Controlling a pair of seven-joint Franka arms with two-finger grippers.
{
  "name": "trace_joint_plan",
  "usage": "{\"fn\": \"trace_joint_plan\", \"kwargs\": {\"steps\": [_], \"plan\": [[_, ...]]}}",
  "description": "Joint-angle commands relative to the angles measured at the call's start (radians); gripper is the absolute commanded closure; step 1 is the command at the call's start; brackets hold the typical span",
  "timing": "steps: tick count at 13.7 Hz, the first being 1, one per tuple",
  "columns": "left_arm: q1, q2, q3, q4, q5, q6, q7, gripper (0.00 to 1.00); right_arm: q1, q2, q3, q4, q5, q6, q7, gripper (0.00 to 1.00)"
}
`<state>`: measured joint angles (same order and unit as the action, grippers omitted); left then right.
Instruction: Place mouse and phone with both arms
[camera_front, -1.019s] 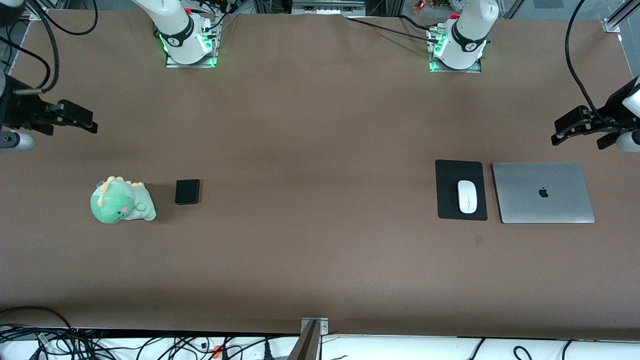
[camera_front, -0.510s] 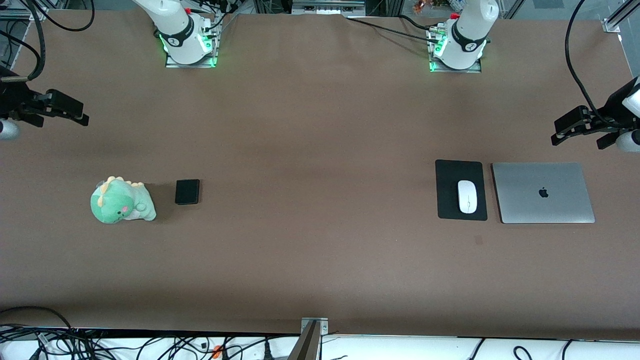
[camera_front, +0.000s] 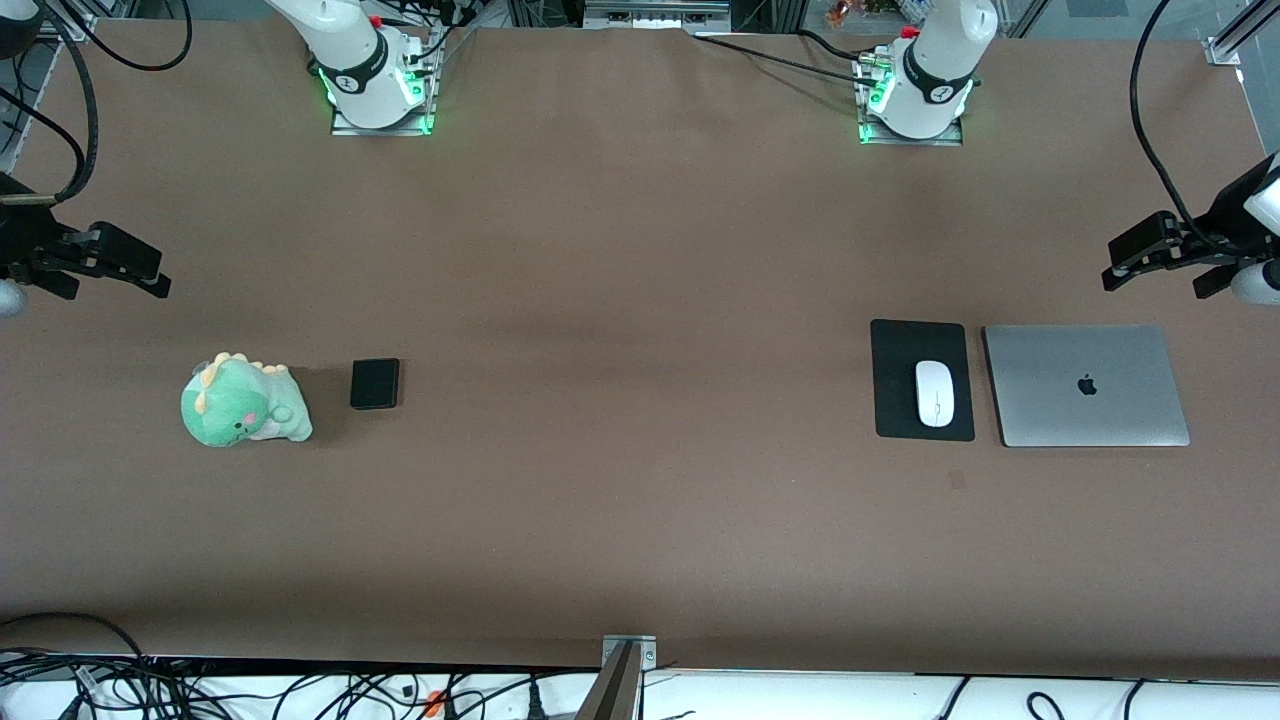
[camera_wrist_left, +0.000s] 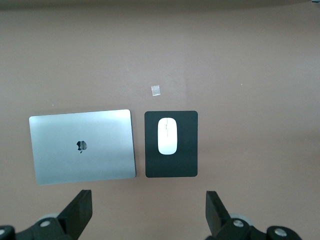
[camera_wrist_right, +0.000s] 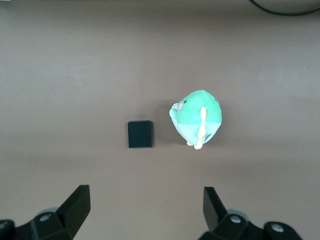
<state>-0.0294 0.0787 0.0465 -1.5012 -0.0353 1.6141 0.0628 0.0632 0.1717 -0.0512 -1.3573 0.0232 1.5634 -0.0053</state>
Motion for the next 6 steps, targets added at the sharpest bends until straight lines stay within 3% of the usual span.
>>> {"fn": "trace_joint_plan", "kwargs": {"steps": [1, 6], "plan": [[0.000, 0.016, -0.004, 0.032, -0.023, -0.022, 0.006, 0.00, -0.011, -0.017, 0.016, 0.004, -0.019, -0.009, 0.008, 0.00], [-0.003, 0.012, -0.010, 0.035, -0.009, -0.040, 0.009, 0.00, -0.011, -0.020, 0.016, 0.003, -0.020, -0.012, 0.007, 0.00]]}}
